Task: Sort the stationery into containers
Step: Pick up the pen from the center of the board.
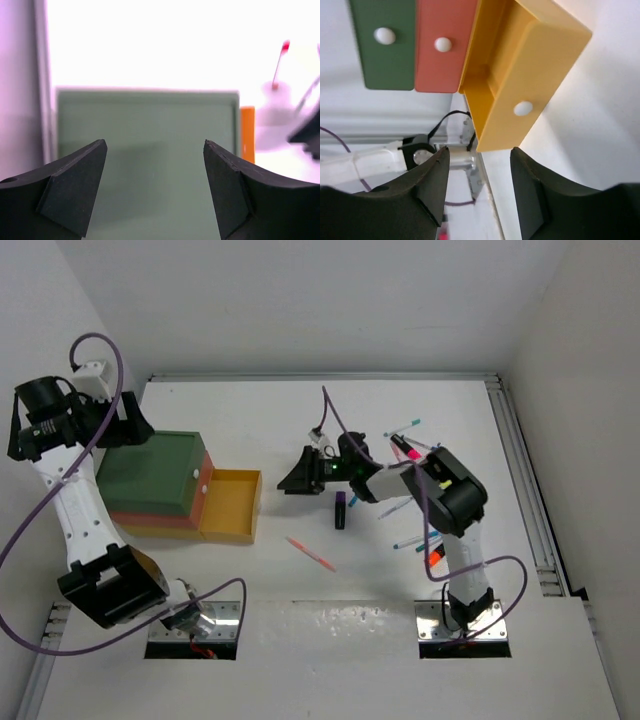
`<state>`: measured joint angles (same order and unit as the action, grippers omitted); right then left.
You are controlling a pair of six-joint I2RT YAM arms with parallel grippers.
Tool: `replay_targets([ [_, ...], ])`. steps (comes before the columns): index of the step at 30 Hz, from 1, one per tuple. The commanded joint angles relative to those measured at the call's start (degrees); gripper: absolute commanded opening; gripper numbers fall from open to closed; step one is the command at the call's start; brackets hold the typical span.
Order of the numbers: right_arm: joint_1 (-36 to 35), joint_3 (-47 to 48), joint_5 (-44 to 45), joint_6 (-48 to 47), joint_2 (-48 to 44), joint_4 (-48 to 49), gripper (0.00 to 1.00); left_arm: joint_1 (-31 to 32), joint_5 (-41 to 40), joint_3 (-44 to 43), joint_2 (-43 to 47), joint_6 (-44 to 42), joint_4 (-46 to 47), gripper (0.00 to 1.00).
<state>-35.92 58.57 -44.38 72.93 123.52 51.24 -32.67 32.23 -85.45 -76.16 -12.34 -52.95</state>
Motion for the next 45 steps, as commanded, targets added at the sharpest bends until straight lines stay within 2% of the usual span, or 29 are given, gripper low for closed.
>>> replay_targets([
  [1,2.6,3.3,-5.0,-24.4,-9.8,-23.4,0.51,1.5,-1.7,-5.4,3.4,4.9,6.9,0.85],
  [2,3.0,4.6,-3.7,-29.7,-12.7,-38.2,0.5,1.8,-3.1,-5.9,4.0,5.3,7.9,0.85],
  [3,3.4,5.8,-2.6,-36.1,-13.9,-44.9,0.49,2.6,-4.4,-6.3,4.4,5.7,8.7,0.85],
  [4,3.3,7.2,-0.8,-48.9,-15.4,-50.7,0.49,3.5,-5.8,-6.7,5.3,5.7,9.4,0.85],
  [6,2.5,7.3,6.8,-59.8,-20.4,-65.3,0.49,5.6,-8.5,-7.0,6.1,5.9,9.8,0.85],
  [7,2.2,6.3,9.1,-68.2,-21.8,-68.6,0.49,6.2,-9.5,-7.0,6.8,6.3,9.6,0.85],
  [10,0.8,3.4,18.1,-74.9,-26.4,-75.4,0.48,8.3,-10.5,-5.8,8.4,7.4,8.9,0.85],
  [14,-2.6,1.9,23.0,-73.4,-26.9,-78.0,0.46,10.2,-11.3,-1.5,11.8,8.8,9.1,0.85],
  [16,-4.6,1.2,26.4,-68.5,-26.6,-76.7,0.47,10.8,-12.3,0.9,14.0,9.3,9.3,0.85],
  [21,-13.3,1.5,35.9,-63.5,-24.4,-75.4,0.55,11.2,-15.1,2.6,17.4,8.6,7.2,0.86],
  [30,-18.6,3.4,38.2,-59.5,-20.3,-75.5,0.57,11.1,-17.0,5.6,20.9,7.5,5.8,0.87],
  [40,-22.2,7.5,41.7,-55.5,-15.0,-74.9,0.51,10.9,-18.2,9.9,23.5,7.9,6.6,0.88],
  [43,-23.2,8.1,42.5,-55.4,-13.9,-74.9,0.47,11.0,-18.5,10.8,24.1,7.8,6.8,0.88],
  [45,-23.8,8.1,43.4,-55.4,-13.2,-74.6,0.37,10.8,-18.6,11.6,24.6,7.9,7.1,0.88],
])
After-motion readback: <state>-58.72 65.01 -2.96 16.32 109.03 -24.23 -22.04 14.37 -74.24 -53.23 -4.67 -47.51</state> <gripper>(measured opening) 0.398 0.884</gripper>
